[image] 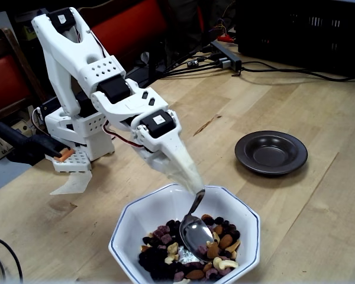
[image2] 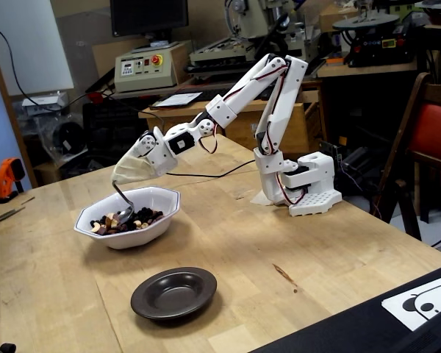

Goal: Use spoon to transfer food from the white bowl to brown plate

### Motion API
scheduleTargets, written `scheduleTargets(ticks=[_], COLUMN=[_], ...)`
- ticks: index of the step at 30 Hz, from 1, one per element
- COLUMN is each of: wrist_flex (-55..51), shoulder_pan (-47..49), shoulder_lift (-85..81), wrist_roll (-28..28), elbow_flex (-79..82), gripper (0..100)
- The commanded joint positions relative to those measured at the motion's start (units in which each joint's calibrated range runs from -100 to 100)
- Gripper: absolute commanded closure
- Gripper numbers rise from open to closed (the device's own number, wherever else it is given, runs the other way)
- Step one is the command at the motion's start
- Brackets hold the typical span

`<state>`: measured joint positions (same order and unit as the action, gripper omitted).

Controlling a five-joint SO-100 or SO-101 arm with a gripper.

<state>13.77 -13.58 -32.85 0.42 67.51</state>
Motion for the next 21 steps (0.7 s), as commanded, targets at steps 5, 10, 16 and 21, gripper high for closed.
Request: scheduleTargets(ticks=[5, 10, 16, 21], wrist_flex=[4.6, 7.5, 12.9, 17.9], shoulder_pan=[0.4, 0.4, 0.4, 0.4], shoulder_lift=[-0.7, -1.1, -1.1, -1.1], wrist_roll=[0.0, 0.0, 0.0, 0.0], elbow_flex=[2.8, 7.6, 11.5, 13.6], gripper=[97, 97, 97, 97])
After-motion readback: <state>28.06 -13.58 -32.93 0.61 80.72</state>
